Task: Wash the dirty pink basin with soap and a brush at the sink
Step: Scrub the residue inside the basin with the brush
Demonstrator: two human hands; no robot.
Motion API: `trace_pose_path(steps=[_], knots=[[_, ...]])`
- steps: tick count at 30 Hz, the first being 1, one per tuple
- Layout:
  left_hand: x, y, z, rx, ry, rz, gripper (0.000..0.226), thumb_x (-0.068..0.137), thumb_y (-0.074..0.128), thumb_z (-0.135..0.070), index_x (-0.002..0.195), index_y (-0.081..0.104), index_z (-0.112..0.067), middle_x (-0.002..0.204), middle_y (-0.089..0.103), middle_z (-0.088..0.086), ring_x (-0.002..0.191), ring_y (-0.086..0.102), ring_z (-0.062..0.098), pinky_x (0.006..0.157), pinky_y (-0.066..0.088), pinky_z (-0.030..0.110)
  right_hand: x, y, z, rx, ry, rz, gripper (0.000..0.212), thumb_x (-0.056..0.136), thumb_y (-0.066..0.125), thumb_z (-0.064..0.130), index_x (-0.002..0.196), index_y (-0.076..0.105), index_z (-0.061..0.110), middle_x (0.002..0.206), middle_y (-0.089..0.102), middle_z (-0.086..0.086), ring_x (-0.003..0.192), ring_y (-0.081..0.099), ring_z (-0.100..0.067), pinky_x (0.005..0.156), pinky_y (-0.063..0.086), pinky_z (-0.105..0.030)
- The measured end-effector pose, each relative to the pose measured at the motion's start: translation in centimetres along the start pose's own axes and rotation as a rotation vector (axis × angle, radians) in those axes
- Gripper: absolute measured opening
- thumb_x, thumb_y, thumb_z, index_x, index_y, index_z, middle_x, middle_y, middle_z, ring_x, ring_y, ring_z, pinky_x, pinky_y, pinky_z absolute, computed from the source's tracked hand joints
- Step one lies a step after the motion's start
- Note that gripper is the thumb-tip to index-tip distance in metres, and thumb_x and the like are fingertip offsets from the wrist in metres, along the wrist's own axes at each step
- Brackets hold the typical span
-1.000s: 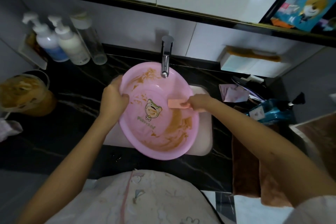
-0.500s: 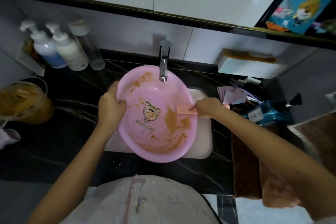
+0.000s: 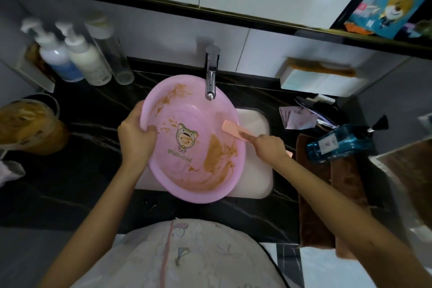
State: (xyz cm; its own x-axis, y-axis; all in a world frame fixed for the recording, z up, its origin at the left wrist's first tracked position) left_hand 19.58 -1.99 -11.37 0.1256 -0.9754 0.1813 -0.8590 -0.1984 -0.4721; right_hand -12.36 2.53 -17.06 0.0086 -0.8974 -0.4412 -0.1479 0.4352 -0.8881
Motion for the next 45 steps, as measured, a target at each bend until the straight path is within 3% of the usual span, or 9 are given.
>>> trace_pose_path(steps=[7,10,14,19,24,30,35,39,45], knots=[[-0.6,-0.1,-0.6,-0.071,-0.017,0.003,0.06,0.071,0.049,0.013,0.119,0.06,-0.022,0.097,0.062,-0.008,0.083,0.059,-0.007,0.071,0.05,0.011,0.7,-0.8,2.3,0.098,-0.08,0.17,0.046,0.099,0.037,0.027,0.144,0.034,0.038,0.114,0.058,-0.006,0.094,0.058,-0.023,0.067,0.037,-0.026],[-0.7,-0.6,-0.8,-0.085,-0.009,-0.008,0.062,0.069,0.047,0.015,0.12,0.06,-0.019,0.099,0.064,-0.004,0.084,0.058,-0.003,0.073,0.049,0.009,1.3,-1.8,1.7,0.032,-0.022,0.033,0.047,0.1,0.031,0.03,0.146,0.025,0.041,0.112,0.058,-0.01,0.096,0.059,-0.025,0.067,0.036,-0.028],[-0.5,-1.2,-1.4,-0.075,0.015,-0.046,0.064,0.067,0.046,0.015,0.12,0.061,-0.018,0.096,0.065,-0.002,0.086,0.059,0.006,0.077,0.053,0.021,2.3,-0.1,4.3,0.283,-0.055,0.295,0.041,0.099,0.036,0.035,0.137,0.046,0.024,0.115,0.058,-0.005,0.094,0.055,-0.022,0.078,0.042,-0.029],[-0.7,-2.5,-2.0,-0.07,0.037,-0.071,0.064,0.07,0.046,0.015,0.124,0.059,-0.017,0.101,0.064,0.0,0.092,0.057,0.002,0.079,0.049,0.01,3.2,-0.4,3.6,0.095,-0.091,-0.013,0.057,0.098,0.033,0.019,0.146,0.016,0.045,0.104,0.058,-0.009,0.091,0.06,-0.028,0.066,0.038,-0.03],[-0.2,-2.9,-2.0,-0.03,0.048,-0.064,0.065,0.07,0.048,0.014,0.126,0.057,-0.018,0.102,0.065,0.004,0.093,0.06,0.011,0.078,0.047,0.012,4.7,0.2,6.3,0.233,-0.135,0.172,0.044,0.099,0.029,0.043,0.142,0.037,0.038,0.113,0.059,-0.009,0.094,0.059,-0.028,0.069,0.038,-0.029],[0.7,-3.6,-2.1,-0.021,0.078,-0.037,0.066,0.074,0.051,0.012,0.13,0.055,-0.022,0.108,0.066,0.003,0.097,0.062,0.012,0.081,0.051,0.02,6.2,0.6,7.2,0.196,-0.167,0.003,0.059,0.099,0.033,0.016,0.144,0.016,0.05,0.113,0.059,-0.012,0.094,0.061,-0.029,0.069,0.043,-0.033],[1.3,-4.0,-2.7,-0.011,0.047,-0.039,0.064,0.075,0.05,0.013,0.129,0.055,-0.022,0.108,0.063,-0.004,0.099,0.059,0.007,0.075,0.048,0.011,4.9,2.6,10.8,0.747,-0.149,0.223,0.059,0.091,0.037,0.063,0.129,0.052,0.021,0.12,0.061,-0.007,0.1,0.06,-0.024,0.094,0.048,-0.036],[1.3,-4.2,-2.7,0.032,0.078,-0.026,0.063,0.076,0.052,0.01,0.129,0.054,-0.025,0.103,0.061,-0.007,0.095,0.058,0.005,0.075,0.048,0.011,5.4,2.2,10.1,0.465,-0.287,0.154,0.056,0.092,0.036,0.062,0.135,0.048,0.028,0.12,0.06,-0.009,0.101,0.059,-0.027,0.093,0.048,-0.038],[1.8,-4.4,-2.6,0.048,0.065,0.018,0.07,0.07,0.051,0.011,0.128,0.055,-0.027,0.106,0.062,-0.008,0.1,0.058,0.006,0.083,0.048,0.017,8.2,-4.2,7.4,-0.077,-0.19,-0.187,0.057,0.1,0.033,0.02,0.147,0.015,0.045,0.111,0.059,-0.013,0.096,0.063,-0.033,0.07,0.045,-0.037]])
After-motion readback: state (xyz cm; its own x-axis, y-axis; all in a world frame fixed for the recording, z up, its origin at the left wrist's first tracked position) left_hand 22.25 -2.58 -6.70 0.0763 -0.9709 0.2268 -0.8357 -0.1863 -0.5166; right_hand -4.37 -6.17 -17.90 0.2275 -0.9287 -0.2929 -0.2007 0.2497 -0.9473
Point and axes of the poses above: each hand's wrist, its own x-axis towards the middle knuckle, its own y-axis out of the palm, z = x × y, the point moved 2 cm from there along x, towards the middle knuckle
